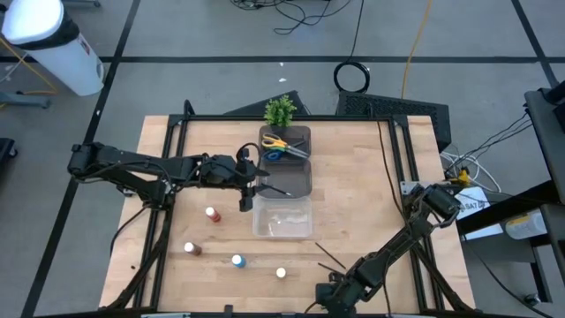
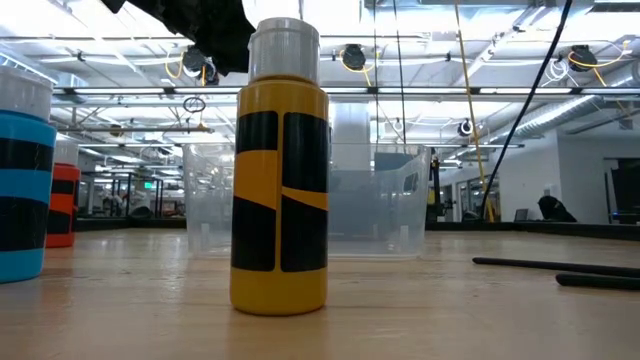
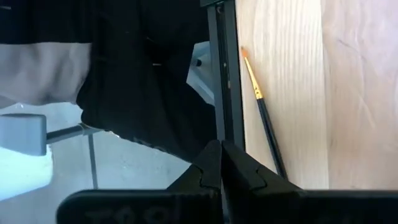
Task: Pick & Place Paint Supplies
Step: Put the gold paintbrush into the bottom black bin
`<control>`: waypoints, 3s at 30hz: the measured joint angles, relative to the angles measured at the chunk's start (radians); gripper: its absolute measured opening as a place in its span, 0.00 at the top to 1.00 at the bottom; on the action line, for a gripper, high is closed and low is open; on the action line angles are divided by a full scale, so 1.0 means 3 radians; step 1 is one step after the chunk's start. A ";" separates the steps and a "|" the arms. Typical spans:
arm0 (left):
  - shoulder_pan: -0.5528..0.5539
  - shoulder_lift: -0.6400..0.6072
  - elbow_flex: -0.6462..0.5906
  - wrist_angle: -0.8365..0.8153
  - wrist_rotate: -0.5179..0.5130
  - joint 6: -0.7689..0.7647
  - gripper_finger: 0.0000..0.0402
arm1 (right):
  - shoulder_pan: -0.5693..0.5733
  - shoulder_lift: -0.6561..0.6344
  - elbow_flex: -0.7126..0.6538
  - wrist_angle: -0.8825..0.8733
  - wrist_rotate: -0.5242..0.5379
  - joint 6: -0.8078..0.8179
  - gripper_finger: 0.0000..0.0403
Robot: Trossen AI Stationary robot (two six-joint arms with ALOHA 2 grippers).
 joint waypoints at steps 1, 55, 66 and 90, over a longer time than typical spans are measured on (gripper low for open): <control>-0.0001 0.0000 0.0000 -0.0009 0.0001 -0.0001 0.53 | 0.0000 0.0000 0.0000 -0.0008 -0.0004 0.0031 1.00; -0.0728 0.0576 0.0121 0.0635 0.0551 -0.0088 0.53 | -0.0326 -0.1383 -0.0217 -0.1286 0.4513 -0.1418 1.00; -0.0883 0.0552 0.0231 0.0590 -0.0603 -0.0284 0.53 | -0.0557 -0.1824 -0.1326 0.1226 0.1601 -0.2675 0.92; -0.0522 0.0549 0.0234 0.0869 -0.0820 -0.0443 0.53 | 0.0585 -0.0109 -0.0263 -0.0023 0.0942 -0.1850 1.00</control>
